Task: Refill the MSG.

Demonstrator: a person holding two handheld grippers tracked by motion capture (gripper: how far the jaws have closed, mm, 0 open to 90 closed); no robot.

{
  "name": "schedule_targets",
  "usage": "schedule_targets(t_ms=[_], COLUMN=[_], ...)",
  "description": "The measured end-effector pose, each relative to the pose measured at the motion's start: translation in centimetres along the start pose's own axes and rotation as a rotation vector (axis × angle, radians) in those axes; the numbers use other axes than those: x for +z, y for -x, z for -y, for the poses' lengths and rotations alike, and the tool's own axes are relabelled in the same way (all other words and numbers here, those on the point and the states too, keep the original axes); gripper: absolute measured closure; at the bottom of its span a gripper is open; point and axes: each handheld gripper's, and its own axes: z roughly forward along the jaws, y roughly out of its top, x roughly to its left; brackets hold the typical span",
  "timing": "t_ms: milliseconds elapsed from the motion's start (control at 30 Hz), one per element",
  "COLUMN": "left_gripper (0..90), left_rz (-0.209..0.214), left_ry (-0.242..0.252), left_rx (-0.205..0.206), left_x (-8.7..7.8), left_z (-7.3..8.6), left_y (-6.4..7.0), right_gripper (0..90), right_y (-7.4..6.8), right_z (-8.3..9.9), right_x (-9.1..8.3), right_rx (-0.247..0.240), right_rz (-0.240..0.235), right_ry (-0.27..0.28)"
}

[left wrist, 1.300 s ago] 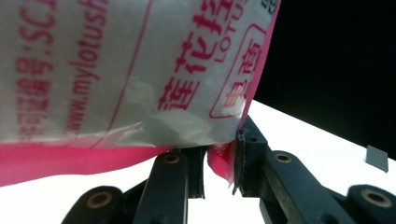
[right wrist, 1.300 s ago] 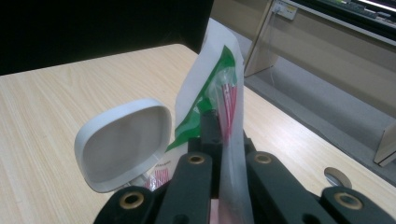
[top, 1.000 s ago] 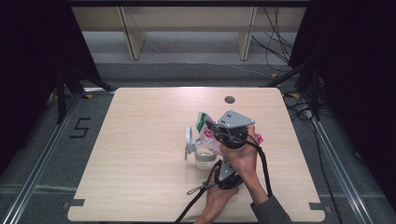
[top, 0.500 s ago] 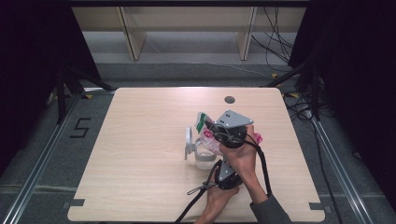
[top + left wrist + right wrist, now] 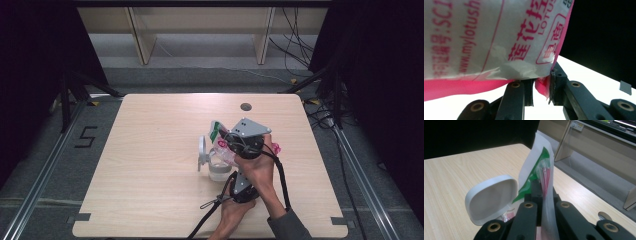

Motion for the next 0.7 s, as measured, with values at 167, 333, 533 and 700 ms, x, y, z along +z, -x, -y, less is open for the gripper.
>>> schedule_targets(t_ms=[167,333,533,700], left_gripper=[76.1,76.1,76.1,76.1], left_rz=[-0.003,-0.002,-0.005,-0.005], left_ry=[0.0,0.006,0.011,0.01], left_rx=[0.0,0.002,0.002,0.004], left_x=[0.03,-0.01,-0.04,-0.07], left_z=[0.0,-0.01,-0.08,-0.06], left_y=[0.04,0.01,-0.01,-0.01], right_gripper=[90.0,90.0,90.0,90.0], right_y=[0.25,0.04,-0.13,-0.11], right_z=[-0.06,-0.15,-0.24,-0.25], right_x=[0.16,0.14,0.25,0.36], right_rx=[-0.045,-0.025,-0.032,-0.047], right_rz=[0.008,-0.01,-0.005,-0.004], right_ry=[0.014,0.007,0.004,0.003])
